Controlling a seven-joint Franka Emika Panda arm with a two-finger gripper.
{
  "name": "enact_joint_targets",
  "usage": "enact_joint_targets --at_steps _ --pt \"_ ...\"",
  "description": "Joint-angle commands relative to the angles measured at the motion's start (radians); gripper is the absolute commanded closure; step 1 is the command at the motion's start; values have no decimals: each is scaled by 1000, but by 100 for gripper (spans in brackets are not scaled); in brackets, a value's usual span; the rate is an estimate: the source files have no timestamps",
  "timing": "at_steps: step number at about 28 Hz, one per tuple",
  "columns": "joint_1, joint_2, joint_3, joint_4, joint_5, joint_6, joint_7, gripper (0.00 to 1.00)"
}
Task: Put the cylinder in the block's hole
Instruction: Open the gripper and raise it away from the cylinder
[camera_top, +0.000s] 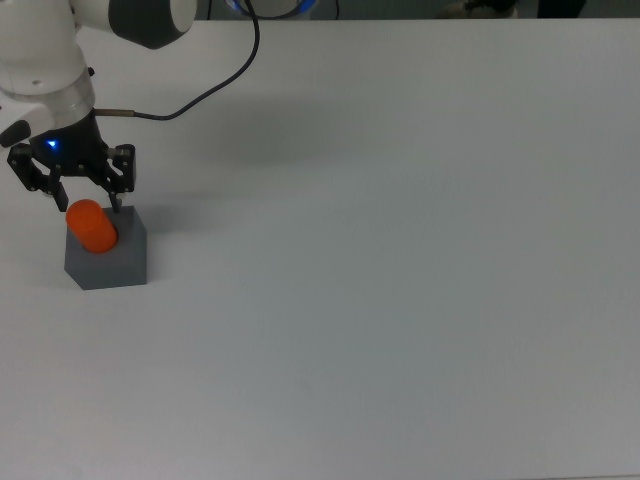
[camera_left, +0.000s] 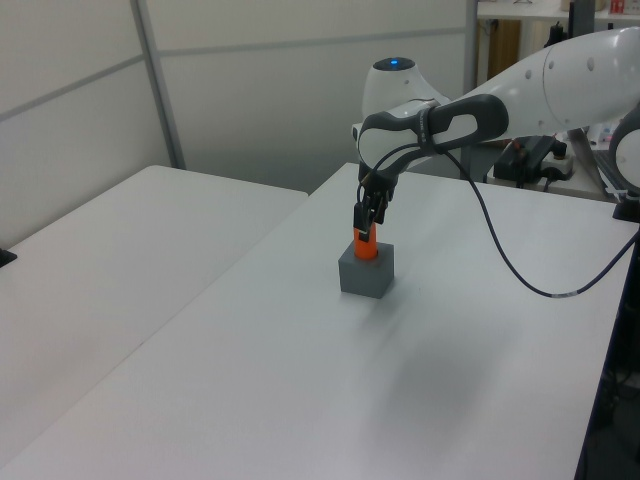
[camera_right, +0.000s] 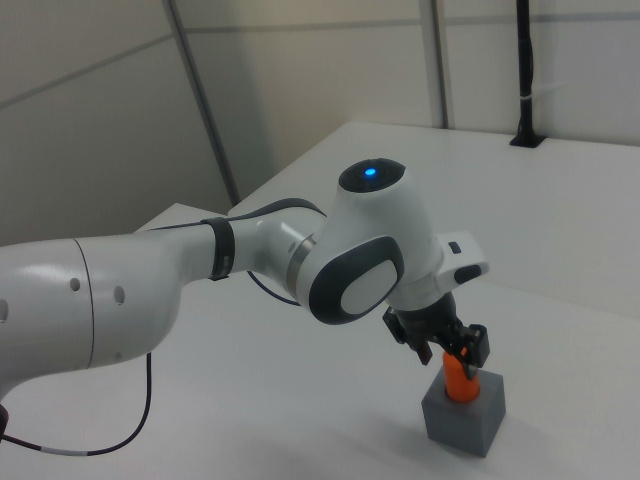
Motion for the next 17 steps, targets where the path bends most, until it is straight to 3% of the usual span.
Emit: enact_joint_targets --at_steps 1,4,10,17 --pt "8 -16 -6 6 17 -21 -7 0" --pt "6 -26 -6 18 19 -33 -7 0" --pt "-3 -33 -12 111 19 -174 -9 0" --pt "-2 -59 -33 186 -19 -369 -7 0"
